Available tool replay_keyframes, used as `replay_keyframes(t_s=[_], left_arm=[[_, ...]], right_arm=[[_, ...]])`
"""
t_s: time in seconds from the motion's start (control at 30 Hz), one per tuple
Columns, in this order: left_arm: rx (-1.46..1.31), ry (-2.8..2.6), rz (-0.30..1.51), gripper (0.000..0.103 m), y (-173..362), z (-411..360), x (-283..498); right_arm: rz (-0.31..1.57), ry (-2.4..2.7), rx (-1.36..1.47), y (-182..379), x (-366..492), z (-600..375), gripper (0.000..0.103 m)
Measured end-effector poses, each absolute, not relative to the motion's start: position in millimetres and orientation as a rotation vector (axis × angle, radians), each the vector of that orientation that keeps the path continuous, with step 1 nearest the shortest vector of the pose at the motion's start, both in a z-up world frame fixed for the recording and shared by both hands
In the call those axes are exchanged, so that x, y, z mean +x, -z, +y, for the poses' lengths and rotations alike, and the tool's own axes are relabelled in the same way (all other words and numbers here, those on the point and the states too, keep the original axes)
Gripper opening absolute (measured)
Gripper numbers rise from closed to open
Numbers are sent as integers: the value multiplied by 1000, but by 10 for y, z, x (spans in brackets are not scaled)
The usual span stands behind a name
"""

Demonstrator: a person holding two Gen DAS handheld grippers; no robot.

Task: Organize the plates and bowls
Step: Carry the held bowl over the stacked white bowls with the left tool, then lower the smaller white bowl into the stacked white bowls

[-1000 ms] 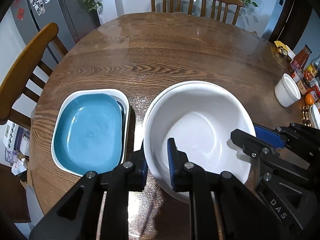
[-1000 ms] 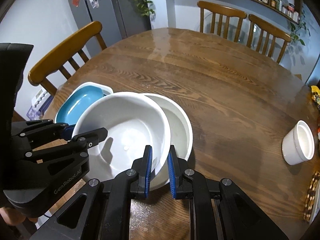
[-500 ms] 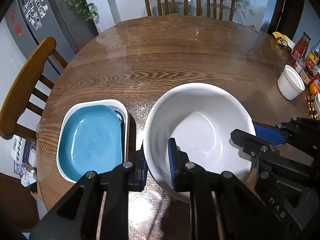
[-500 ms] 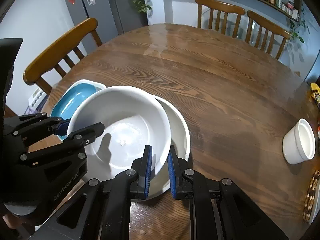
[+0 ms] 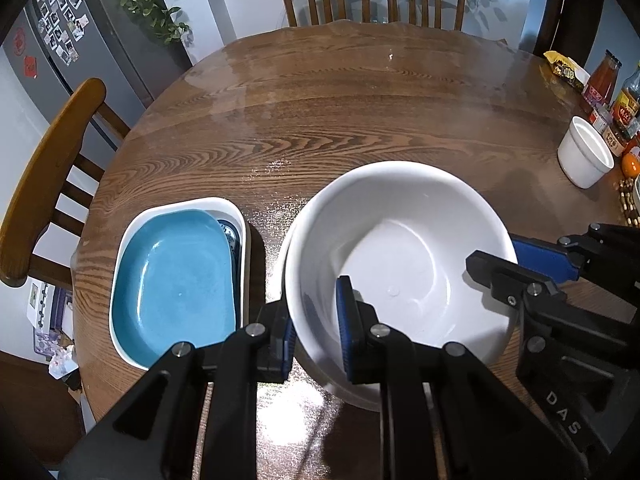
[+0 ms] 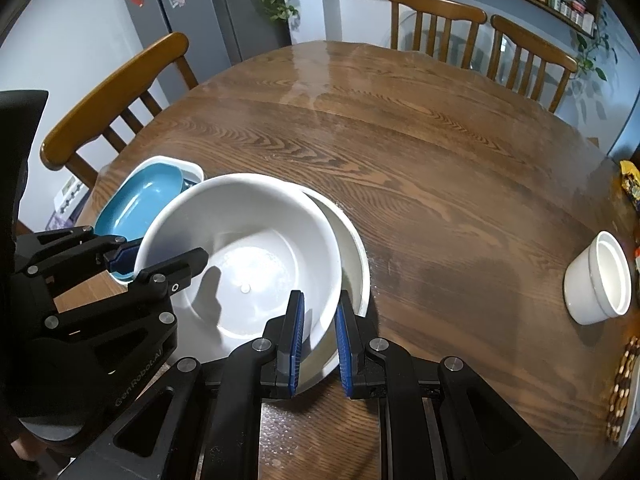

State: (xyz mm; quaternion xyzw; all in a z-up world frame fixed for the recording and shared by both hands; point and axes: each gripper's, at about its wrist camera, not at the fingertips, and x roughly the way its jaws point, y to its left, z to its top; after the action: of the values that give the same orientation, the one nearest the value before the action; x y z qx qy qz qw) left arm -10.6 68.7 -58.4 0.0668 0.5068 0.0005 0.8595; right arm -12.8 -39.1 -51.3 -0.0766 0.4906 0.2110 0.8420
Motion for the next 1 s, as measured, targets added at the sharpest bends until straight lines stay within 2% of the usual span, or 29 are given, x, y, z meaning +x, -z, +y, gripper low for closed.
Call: replay_keyframes(t_s=[1.0], left_arm=[[162,-4,1070,19,616,655,-68]], right_arm=[[1038,-428,-171,547,-106,-385,17]])
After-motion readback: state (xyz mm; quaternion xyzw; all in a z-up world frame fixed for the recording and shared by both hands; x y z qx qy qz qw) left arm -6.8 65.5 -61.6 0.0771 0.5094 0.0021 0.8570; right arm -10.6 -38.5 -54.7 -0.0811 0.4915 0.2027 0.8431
